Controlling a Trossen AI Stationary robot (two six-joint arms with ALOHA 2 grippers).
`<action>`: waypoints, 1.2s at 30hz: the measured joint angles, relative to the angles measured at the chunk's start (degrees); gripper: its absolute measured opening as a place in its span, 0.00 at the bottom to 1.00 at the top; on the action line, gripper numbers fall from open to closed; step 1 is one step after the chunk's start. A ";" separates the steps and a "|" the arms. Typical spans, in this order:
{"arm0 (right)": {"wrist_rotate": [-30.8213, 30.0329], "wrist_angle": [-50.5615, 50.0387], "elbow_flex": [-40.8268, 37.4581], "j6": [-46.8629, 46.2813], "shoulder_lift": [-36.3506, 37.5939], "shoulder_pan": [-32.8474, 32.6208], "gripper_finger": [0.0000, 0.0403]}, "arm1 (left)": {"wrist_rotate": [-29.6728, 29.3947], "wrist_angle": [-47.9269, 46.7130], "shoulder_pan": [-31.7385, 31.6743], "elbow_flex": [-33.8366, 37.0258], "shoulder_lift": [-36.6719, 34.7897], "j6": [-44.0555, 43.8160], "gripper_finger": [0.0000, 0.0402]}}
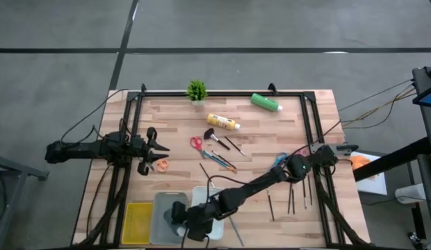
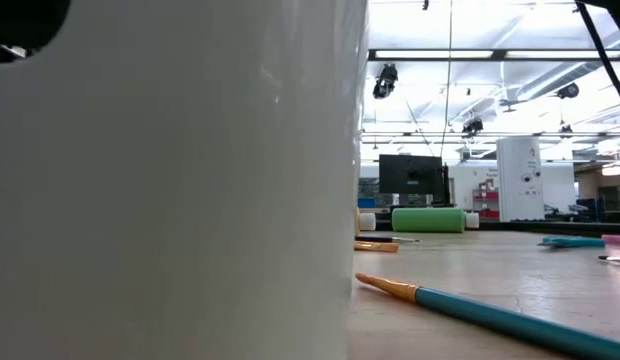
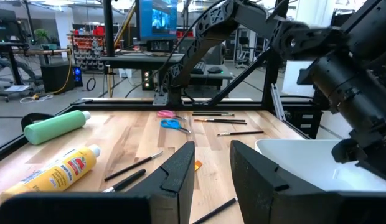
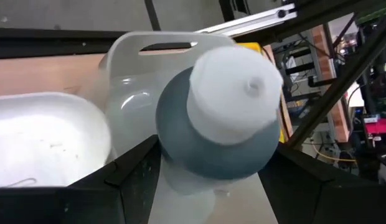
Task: Pick & Place Paint Supplies
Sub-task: Put the black paint bottle into the gray bin
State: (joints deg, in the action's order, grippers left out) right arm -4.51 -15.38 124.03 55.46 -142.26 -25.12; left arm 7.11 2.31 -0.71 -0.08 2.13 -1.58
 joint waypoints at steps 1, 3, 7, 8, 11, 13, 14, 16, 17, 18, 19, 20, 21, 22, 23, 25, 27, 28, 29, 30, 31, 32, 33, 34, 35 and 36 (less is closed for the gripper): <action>0.02 -1.43 0.79 -0.02 0.00 0.00 0.61 | -0.02 0.02 0.00 0.01 0.00 0.02 0.26; 0.02 -4.02 1.96 -0.49 0.13 0.00 0.61 | -0.02 0.02 0.00 0.01 0.00 0.02 0.26; 0.12 -9.70 2.93 -1.05 0.13 0.25 0.61 | -0.02 0.00 0.00 0.02 0.00 0.00 0.26; 0.13 -10.33 2.95 -1.05 0.13 0.33 0.61 | -0.02 0.02 0.00 0.00 0.00 0.02 0.26; 0.06 -10.98 2.97 -1.65 0.13 0.61 0.61 | -0.02 0.02 0.00 0.01 0.00 0.00 0.26; 0.02 -11.07 3.14 -2.09 0.13 0.68 0.61 | -0.02 0.01 0.00 0.00 0.00 0.02 0.26; 0.00 -11.11 3.30 -2.11 0.13 0.72 0.61 | -0.02 0.00 0.00 0.00 0.00 0.02 0.26; -0.03 -11.69 4.04 -1.61 0.13 0.74 0.61 | -0.02 0.02 0.00 0.02 0.00 0.01 0.26; 0.02 -12.21 4.58 -1.42 0.13 0.76 0.61 | -0.01 0.00 0.00 0.00 0.00 0.01 0.26; 0.02 -13.14 5.40 -1.40 0.13 0.76 0.61 | -0.02 0.02 0.00 0.00 0.00 0.02 0.26; 0.00 -14.35 6.31 -1.32 0.13 0.79 0.61 | -0.01 0.01 0.00 0.00 0.00 0.02 0.26; 0.02 -15.77 7.32 -1.25 0.14 0.81 0.61 | -0.02 0.00 0.00 0.01 0.00 0.01 0.26; 0.04 -17.37 8.37 -1.24 0.22 0.85 0.61 | -0.02 0.02 0.00 0.00 0.00 0.02 0.26; 0.04 -18.96 9.26 -1.12 0.32 0.91 0.61 | -0.01 0.02 0.00 0.01 0.00 0.00 0.26; 0.05 -20.34 10.00 -0.86 0.42 1.00 0.61 | -0.02 0.02 0.00 0.00 0.00 0.02 0.26; 0.06 -22.38 10.98 -0.18 0.50 1.22 0.61 | -0.02 0.00 0.00 0.01 0.00 0.00 0.26; 0.13 -23.52 11.06 -0.18 0.50 1.44 0.61 | -0.02 0.02 0.00 0.01 0.00 0.01 0.26; 0.25 -23.88 11.03 -0.30 0.50 1.56 0.61 | -0.02 0.00 0.00 0.02 -0.02 0.02 0.26; 0.38 -24.53 11.03 -0.63 0.50 1.67 0.61 | -0.01 0.02 0.00 0.01 -0.04 0.01 0.26; 0.64 -25.18 11.01 -0.80 0.50 1.74 0.61 | 0.00 0.02 0.00 0.02 -0.02 0.00 0.26; 1.00 -25.35 11.01 -1.01 0.50 1.82 0.61 | -0.02 0.00 0.00 0.02 -0.04 0.00 0.26; 1.35 -25.33 11.01 -1.03 0.50 1.84 0.61 | -0.02 0.00 0.00 0.01 -0.04 0.01 0.26; 1.41 -25.35 11.01 -1.03 0.50 1.86 0.61 | -0.02 0.02 0.00 0.00 -0.04 0.01 0.26; 1.47 -25.35 11.01 -1.03 0.50 1.84 0.61 | 0.00 0.00 0.00 0.00 -0.03 0.01 0.26; 1.54 -25.42 11.01 -1.00 0.50 1.84 0.61 | -0.02 0.00 0.00 0.00 -0.04 0.01 0.26; 1.56 -25.41 11.01 -0.98 0.50 1.84 0.61 | -0.02 0.02 0.00 0.00 -0.04 0.01 0.26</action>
State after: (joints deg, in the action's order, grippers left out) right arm -2.95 -40.79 135.04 54.48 -141.75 -23.29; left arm 7.09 2.33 -0.71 -0.08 2.09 -1.57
